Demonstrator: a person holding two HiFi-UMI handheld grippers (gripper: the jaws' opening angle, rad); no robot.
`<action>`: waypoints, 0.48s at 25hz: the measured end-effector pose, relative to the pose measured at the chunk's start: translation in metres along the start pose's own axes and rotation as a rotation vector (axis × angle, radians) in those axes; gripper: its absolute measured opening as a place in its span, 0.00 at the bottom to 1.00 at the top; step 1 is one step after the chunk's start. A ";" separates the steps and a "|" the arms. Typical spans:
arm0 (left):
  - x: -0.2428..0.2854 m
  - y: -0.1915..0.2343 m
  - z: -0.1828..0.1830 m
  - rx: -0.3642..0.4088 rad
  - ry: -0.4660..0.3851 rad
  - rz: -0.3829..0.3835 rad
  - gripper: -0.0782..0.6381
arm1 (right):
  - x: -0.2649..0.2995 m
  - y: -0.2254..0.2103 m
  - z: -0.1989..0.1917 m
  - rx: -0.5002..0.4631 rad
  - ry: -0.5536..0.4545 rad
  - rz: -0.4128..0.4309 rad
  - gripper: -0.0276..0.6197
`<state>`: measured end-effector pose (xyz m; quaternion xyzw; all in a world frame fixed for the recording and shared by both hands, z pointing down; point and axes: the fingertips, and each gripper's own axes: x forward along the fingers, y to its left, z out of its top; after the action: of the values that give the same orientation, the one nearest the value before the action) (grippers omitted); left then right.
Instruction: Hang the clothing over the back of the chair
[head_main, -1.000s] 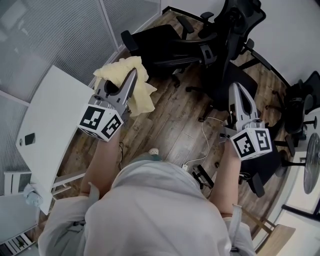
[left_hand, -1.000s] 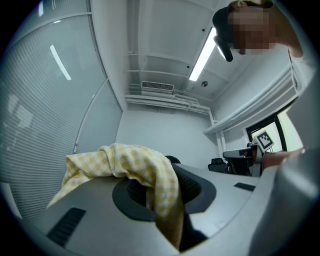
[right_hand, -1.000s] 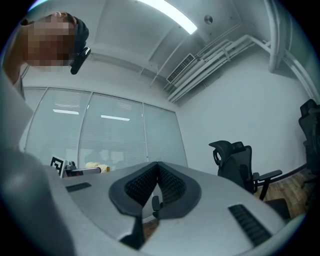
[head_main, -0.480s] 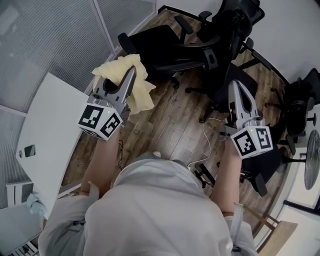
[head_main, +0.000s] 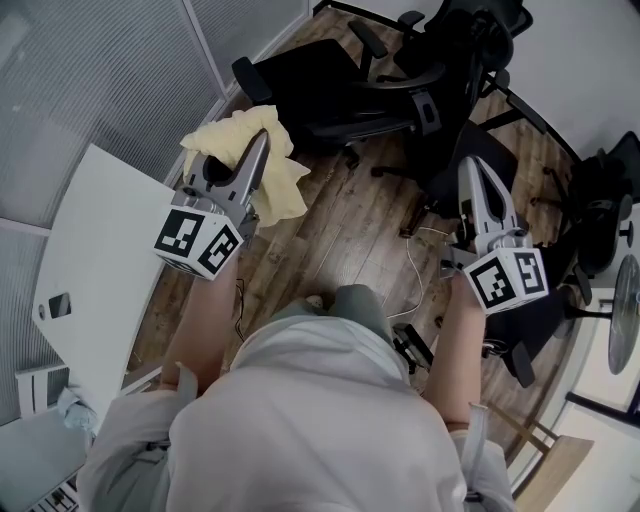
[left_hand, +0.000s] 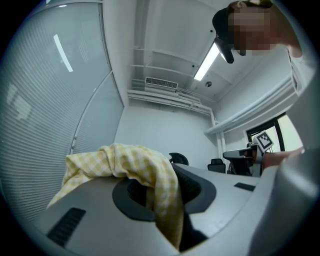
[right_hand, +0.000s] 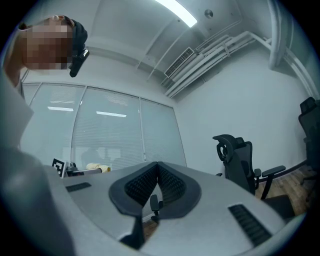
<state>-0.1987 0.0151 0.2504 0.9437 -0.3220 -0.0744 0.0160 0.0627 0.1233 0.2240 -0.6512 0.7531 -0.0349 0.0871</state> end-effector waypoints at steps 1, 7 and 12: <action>0.001 0.001 0.000 -0.001 0.001 0.001 0.24 | 0.002 0.000 -0.001 0.002 0.000 0.001 0.08; 0.010 0.014 -0.003 0.000 0.004 0.019 0.24 | 0.024 -0.006 -0.007 0.015 0.008 0.021 0.08; 0.020 0.023 -0.004 -0.002 0.008 0.038 0.24 | 0.048 -0.012 -0.008 0.021 0.008 0.054 0.08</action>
<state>-0.1957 -0.0153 0.2536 0.9377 -0.3396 -0.0707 0.0194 0.0668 0.0735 0.2299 -0.6296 0.7703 -0.0432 0.0920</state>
